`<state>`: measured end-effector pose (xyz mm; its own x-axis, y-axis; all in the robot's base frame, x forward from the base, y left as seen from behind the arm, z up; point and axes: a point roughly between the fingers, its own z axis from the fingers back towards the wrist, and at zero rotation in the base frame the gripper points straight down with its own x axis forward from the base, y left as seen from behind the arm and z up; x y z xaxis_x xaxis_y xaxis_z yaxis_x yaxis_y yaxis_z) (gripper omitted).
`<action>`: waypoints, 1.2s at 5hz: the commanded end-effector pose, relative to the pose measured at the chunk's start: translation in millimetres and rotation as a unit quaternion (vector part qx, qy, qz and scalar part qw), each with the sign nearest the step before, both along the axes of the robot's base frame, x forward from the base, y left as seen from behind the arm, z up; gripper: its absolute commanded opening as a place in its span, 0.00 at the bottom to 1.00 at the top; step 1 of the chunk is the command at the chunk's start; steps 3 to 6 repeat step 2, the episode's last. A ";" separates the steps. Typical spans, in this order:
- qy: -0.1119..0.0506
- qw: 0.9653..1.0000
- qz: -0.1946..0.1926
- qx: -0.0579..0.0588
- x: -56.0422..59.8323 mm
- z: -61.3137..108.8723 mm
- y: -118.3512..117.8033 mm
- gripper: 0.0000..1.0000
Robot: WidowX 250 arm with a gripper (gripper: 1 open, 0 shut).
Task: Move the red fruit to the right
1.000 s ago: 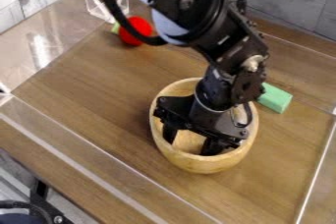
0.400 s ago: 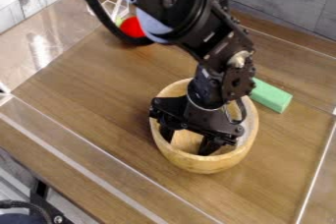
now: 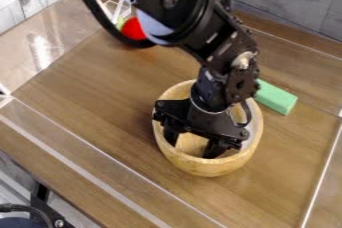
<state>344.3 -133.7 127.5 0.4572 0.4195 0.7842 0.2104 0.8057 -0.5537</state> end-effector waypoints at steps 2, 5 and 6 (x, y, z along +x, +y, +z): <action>0.056 0.998 -0.009 0.022 -23.9 -41.2 3.1 0.00; 0.056 0.998 -0.009 0.022 -23.9 -41.2 3.1 0.00; 0.056 0.998 -0.009 0.022 -23.9 -41.2 3.1 0.00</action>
